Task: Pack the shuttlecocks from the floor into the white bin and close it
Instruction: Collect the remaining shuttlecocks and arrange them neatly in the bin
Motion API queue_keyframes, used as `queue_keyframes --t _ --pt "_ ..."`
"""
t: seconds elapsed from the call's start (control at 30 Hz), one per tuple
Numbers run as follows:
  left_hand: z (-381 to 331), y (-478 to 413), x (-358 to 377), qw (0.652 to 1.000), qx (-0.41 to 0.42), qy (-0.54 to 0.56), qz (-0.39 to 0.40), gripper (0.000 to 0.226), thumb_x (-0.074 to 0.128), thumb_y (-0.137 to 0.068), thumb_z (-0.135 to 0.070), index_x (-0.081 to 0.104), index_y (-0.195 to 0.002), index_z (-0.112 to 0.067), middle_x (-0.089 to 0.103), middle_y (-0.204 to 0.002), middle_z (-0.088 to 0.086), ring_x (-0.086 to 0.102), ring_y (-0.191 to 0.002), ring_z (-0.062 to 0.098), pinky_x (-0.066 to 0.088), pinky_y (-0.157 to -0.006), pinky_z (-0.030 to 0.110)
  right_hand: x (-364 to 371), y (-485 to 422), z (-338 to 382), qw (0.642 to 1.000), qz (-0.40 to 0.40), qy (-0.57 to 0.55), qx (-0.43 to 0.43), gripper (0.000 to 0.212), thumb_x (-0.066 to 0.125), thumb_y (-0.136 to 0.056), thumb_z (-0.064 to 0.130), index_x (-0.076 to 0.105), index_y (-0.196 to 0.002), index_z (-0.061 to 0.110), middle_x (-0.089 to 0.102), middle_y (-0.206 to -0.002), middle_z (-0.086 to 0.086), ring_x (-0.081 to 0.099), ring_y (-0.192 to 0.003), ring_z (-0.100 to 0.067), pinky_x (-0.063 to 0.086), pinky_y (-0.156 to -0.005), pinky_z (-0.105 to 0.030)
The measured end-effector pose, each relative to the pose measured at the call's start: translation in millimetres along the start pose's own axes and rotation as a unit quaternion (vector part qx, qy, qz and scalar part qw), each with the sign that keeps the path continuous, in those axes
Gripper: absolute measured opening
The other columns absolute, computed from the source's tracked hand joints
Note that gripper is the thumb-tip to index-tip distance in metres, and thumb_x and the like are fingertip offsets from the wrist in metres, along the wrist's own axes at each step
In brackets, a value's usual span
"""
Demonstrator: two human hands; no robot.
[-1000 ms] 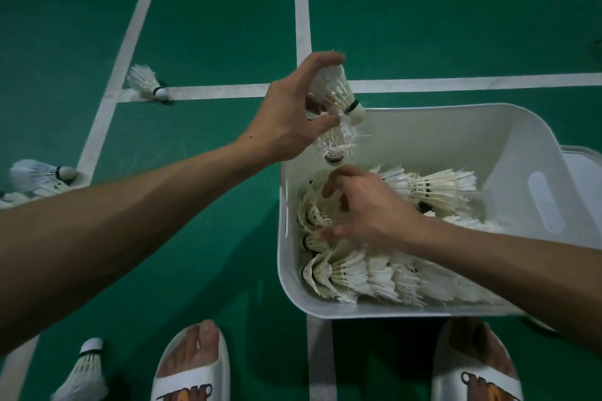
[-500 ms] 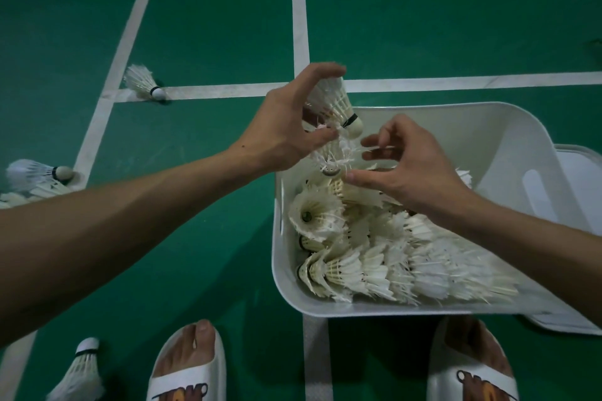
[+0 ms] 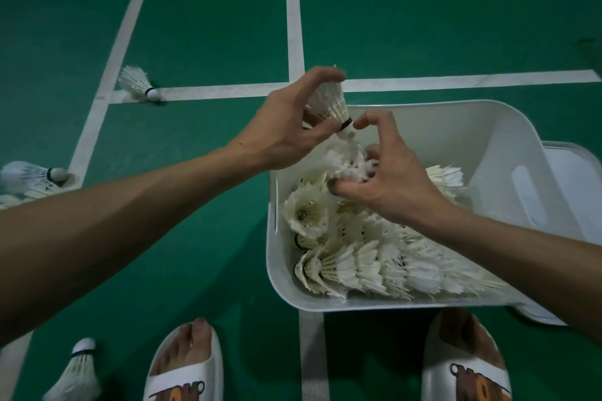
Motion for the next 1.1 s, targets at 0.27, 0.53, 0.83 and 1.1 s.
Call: queue_keyframes --t 0.27,0.53,0.83,1.1 --pt "6.2 1.2 -1.3 1.0 0.007 -0.03 0.001 0.046 0.057 -0.094 -0.014 0.043 -0.134 -0.031 0.058 -0.107 0.0 0.066 -0.089 0.014 0.057 -0.083 0.032 5.9 8.5 -12.6 0.992 0.053 0.111 -0.037 0.057 0.08 -0.072 0.03 0.052 -0.121 0.038 0.054 -0.123 0.01 0.049 -0.111 -0.008 0.045 -0.1 -0.038" --pt "3.4 2.1 2.1 0.998 0.018 -0.047 0.032 0.047 0.057 -0.093 -0.013 0.043 -0.134 -0.031 0.058 -0.107 -0.001 0.065 -0.094 0.017 0.055 -0.089 0.035 33.6 10.1 -13.4 0.95 0.121 0.289 -0.007 0.089 0.077 -0.067 0.056 0.036 -0.143 0.033 0.033 -0.14 0.001 0.035 -0.127 -0.02 0.037 -0.107 -0.041" --pt "5.3 3.2 1.4 0.997 0.02 -0.06 0.043 0.047 0.058 -0.093 -0.016 0.042 -0.135 -0.032 0.054 -0.105 -0.004 0.064 -0.089 0.013 0.051 -0.078 0.014 25.5 10.6 -5.7 0.945 0.159 0.285 -0.038 0.07 0.074 -0.075 0.048 0.049 -0.135 0.022 0.053 -0.128 0.002 0.05 -0.089 -0.006 0.046 -0.082 -0.024" --pt "-1.1 6.5 0.2 0.996 0.032 -0.061 0.061 0.063 0.064 -0.089 -0.013 0.035 -0.14 -0.034 0.058 -0.1 0.002 0.062 -0.093 0.019 0.053 -0.092 0.037 23.7 6.4 -4.0 0.945 0.16 0.283 -0.017 0.085 0.08 -0.07 0.047 0.045 -0.141 0.018 0.058 -0.133 -0.001 0.061 -0.105 -0.013 0.045 -0.087 -0.023"
Point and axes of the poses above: each hand's wrist, its own y-axis away from the middle knuckle, its own x-axis out of the palm, z = x × y, the point moved 4 cm from there along -y, towards the middle knuckle
